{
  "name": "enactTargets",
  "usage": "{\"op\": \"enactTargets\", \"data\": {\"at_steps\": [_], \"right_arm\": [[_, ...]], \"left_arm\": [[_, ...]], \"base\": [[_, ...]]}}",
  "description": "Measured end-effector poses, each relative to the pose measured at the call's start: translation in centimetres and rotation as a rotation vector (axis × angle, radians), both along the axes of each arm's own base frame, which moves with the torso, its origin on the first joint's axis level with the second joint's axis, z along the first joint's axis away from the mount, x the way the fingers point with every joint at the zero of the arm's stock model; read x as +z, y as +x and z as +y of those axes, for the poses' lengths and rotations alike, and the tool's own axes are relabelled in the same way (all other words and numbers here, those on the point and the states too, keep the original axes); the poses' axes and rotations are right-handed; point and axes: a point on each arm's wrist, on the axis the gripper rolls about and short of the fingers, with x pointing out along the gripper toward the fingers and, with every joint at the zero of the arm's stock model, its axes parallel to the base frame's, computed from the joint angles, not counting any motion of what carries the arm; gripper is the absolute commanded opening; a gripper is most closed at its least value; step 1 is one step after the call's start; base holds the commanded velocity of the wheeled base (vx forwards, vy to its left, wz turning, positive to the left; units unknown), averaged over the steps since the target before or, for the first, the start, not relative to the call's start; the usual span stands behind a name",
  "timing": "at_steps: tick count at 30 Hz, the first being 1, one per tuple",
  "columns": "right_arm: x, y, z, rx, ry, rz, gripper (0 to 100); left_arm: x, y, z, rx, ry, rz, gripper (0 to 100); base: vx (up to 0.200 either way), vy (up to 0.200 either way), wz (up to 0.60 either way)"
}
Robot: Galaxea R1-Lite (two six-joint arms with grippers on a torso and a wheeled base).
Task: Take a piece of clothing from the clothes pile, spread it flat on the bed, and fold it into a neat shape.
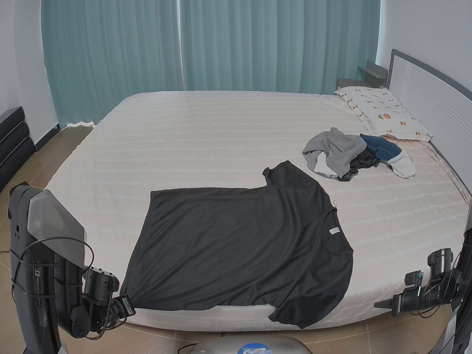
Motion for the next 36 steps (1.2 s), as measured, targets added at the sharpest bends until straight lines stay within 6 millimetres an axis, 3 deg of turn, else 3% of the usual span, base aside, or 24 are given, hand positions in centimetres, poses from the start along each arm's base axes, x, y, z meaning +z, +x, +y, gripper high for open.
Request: {"op": "enactTargets", "data": {"at_steps": [8,9,20,26,27,36], "right_arm": [[-0.2,1.6,0.8,-0.044,0.042,-0.033,0],[-0.2,2.0,0.9,-0.065,0.054,-0.029,100],[-1.0,8.7,3.5,-0.091,0.026,-0.125,100],[-2.0,11.0,4.2,-0.11,0.032,-0.094,100],[-2.0,11.3,4.2,-0.119,0.039,-0.087,0],[-2.2,14.1,5.2,-0.145,0.033,-0.1,0]], "left_arm": [[0.5,0.6,0.0,0.012,-0.047,-0.071,0],[0.5,0.6,-0.1,0.015,-0.057,-0.075,0],[0.9,1.1,0.0,0.057,-0.16,-0.133,0],[1.0,1.2,0.0,0.072,-0.189,-0.139,0],[1.0,1.2,0.0,0.072,-0.19,-0.139,0],[1.0,1.2,0.0,0.075,-0.194,-0.14,0]], "base": [[0.0,0.0,0.0],[0.0,0.0,0.0],[0.0,0.0,0.0],[0.0,0.0,0.0],[0.0,0.0,0.0],[0.0,0.0,0.0]]}}
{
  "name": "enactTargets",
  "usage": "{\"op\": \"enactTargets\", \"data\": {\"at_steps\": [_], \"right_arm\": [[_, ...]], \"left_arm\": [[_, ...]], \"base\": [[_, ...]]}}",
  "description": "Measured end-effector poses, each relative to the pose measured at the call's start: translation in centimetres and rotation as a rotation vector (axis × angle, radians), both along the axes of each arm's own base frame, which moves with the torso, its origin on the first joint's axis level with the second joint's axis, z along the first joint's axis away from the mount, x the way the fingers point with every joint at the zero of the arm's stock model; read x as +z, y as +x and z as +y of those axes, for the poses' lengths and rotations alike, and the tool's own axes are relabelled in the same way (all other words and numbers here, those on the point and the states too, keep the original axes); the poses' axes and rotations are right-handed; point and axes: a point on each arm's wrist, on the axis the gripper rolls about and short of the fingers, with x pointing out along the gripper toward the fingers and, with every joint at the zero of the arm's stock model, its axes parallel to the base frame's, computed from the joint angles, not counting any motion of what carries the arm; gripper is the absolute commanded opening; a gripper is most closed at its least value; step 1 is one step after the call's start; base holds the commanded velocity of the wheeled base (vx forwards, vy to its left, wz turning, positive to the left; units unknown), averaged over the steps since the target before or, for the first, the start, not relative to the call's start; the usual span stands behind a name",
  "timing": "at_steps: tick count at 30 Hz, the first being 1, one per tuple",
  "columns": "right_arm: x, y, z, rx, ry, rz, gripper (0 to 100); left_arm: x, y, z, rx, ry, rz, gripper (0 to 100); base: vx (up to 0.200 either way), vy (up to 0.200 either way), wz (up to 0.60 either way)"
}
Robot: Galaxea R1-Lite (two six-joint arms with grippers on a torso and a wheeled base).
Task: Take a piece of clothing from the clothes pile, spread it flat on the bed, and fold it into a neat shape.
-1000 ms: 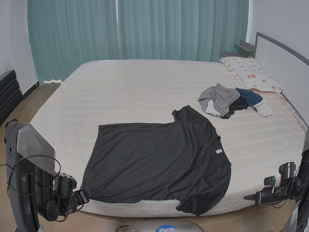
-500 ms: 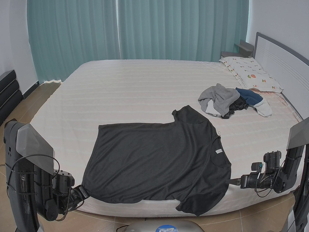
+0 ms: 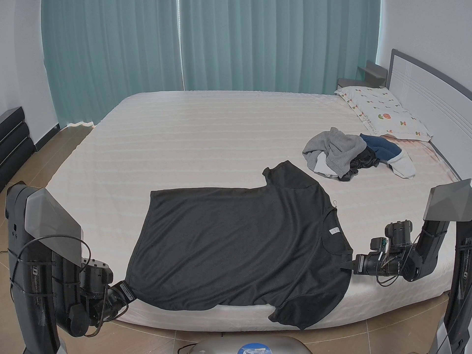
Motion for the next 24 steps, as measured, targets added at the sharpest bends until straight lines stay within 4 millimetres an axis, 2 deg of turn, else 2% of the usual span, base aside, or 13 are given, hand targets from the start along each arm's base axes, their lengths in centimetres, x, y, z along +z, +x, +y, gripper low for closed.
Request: {"op": "enactTargets", "data": {"at_steps": [11,17,18,24], "right_arm": [[2.0,4.6,0.2,-0.1,0.002,-0.147,0],[2.9,6.4,0.2,-0.109,0.004,-0.222,0],[3.0,6.6,0.2,-0.114,0.002,-0.229,100],[1.9,7.1,0.5,-0.119,-0.006,-0.218,100]], "left_arm": [[0.1,0.2,0.0,0.004,0.0,-0.026,0],[0.1,0.2,0.0,0.005,0.001,-0.024,0],[0.0,0.2,0.0,0.005,0.002,-0.024,0],[0.0,0.2,0.0,0.004,0.002,-0.023,0]], "base": [[0.0,0.0,0.0],[0.0,0.0,0.0],[0.0,0.0,0.0],[0.0,0.0,0.0]]}}
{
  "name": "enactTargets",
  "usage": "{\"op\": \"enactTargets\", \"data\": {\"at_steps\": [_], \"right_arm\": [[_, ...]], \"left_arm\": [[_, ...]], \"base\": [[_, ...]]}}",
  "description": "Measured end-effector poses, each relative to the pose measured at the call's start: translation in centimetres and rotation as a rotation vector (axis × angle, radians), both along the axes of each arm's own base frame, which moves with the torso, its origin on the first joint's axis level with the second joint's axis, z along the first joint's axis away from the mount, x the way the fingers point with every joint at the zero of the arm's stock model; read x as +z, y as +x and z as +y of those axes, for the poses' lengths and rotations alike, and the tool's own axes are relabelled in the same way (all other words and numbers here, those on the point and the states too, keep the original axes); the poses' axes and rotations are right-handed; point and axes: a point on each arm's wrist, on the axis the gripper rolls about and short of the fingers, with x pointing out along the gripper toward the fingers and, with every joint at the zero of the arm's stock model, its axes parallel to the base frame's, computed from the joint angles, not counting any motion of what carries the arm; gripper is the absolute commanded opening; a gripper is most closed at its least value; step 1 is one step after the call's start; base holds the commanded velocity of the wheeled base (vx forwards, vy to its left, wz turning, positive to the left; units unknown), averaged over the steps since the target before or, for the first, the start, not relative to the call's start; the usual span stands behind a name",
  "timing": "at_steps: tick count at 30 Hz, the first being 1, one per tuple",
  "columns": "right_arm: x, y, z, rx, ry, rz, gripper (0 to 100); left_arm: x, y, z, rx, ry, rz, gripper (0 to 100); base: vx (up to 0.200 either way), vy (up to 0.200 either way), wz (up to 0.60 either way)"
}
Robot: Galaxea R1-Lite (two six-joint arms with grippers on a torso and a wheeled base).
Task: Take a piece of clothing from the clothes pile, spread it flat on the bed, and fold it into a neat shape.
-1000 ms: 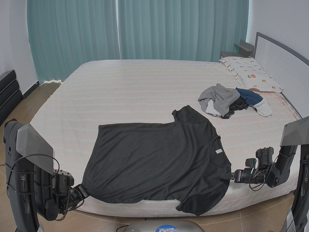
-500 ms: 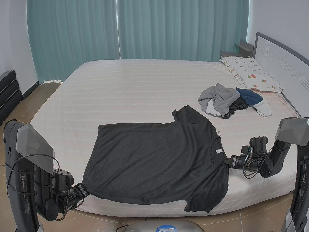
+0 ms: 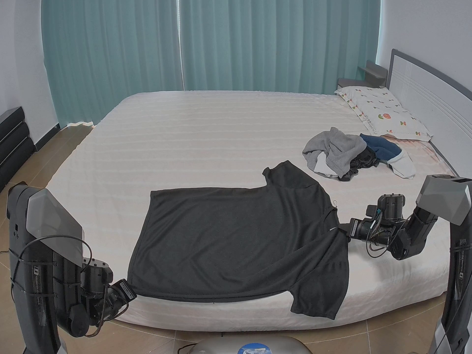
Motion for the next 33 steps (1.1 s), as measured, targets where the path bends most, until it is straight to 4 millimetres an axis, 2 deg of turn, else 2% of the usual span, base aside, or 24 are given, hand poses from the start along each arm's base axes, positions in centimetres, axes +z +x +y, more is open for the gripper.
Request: {"op": "enactTargets", "data": {"at_steps": [7,11,15,20,23,33], "right_arm": [[-0.4,-0.8,-0.6,-0.027,0.026,0.041,100],[0.1,-2.4,-1.3,-0.033,0.072,0.082,100],[0.2,-5.9,-1.5,0.029,0.135,0.17,100],[-0.1,-10.3,-1.2,0.119,0.127,0.257,100],[-0.4,-11.9,-0.7,0.192,0.097,0.258,100],[-1.3,-12.8,1.6,0.255,0.053,0.267,100]], "left_arm": [[-0.1,0.0,0.0,-0.002,0.0,0.004,0],[-0.1,0.0,0.0,-0.004,-0.001,0.005,0],[-0.1,0.0,0.0,-0.004,-0.001,0.006,0],[-0.1,0.0,0.0,-0.004,-0.001,0.006,0],[-0.1,0.0,0.0,-0.004,0.0,0.007,0],[-0.1,0.0,-0.1,-0.005,0.001,0.006,0]], "base": [[0.0,0.0,0.0],[0.0,0.0,0.0],[0.0,0.0,0.0],[0.0,0.0,0.0],[0.0,0.0,0.0],[0.0,0.0,0.0]]}}
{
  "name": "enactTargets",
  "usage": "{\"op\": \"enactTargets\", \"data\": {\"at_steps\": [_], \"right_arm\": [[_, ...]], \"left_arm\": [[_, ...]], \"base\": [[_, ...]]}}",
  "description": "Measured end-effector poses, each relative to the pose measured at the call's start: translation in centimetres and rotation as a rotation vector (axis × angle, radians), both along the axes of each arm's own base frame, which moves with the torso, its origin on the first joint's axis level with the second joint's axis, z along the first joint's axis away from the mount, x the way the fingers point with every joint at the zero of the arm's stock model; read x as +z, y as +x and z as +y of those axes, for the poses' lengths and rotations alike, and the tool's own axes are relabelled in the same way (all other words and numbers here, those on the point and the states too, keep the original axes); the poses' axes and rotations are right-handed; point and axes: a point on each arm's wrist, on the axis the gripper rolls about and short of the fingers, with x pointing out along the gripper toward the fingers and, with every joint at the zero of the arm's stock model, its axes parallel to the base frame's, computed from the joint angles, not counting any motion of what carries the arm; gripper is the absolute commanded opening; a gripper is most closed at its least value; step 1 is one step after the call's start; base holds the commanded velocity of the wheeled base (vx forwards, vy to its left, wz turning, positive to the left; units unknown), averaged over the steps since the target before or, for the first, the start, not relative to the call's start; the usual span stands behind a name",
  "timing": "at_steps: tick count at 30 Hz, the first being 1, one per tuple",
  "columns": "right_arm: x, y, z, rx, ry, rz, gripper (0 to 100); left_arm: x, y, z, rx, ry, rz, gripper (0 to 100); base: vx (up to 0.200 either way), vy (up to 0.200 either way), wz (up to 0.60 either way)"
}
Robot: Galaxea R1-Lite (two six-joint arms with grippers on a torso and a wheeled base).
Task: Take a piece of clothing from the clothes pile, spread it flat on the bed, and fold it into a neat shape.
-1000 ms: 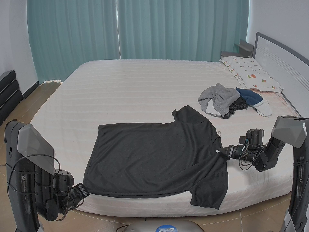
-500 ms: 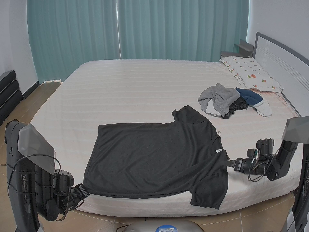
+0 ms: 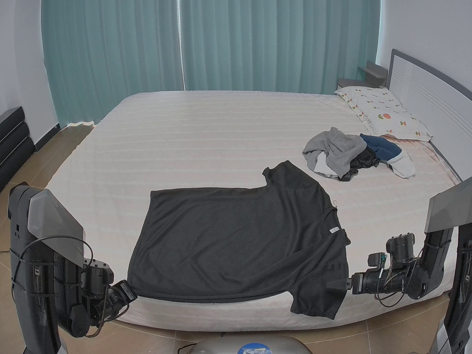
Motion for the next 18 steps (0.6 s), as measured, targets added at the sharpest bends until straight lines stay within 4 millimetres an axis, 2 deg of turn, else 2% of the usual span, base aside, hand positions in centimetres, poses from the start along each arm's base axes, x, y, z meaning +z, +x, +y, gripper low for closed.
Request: {"op": "enactTargets", "data": {"at_steps": [6,18], "right_arm": [[-0.46,0.05,0.65,-0.005,-0.033,-0.011,100],[-0.97,-0.41,0.4,-0.044,-0.072,-0.005,100]], "left_arm": [[0.03,0.0,-0.02,-0.002,-0.004,-0.001,0],[0.1,-0.04,-0.36,-0.019,-0.006,-0.004,0]], "base": [[0.0,0.0,0.0],[0.0,0.0,0.0]]}}
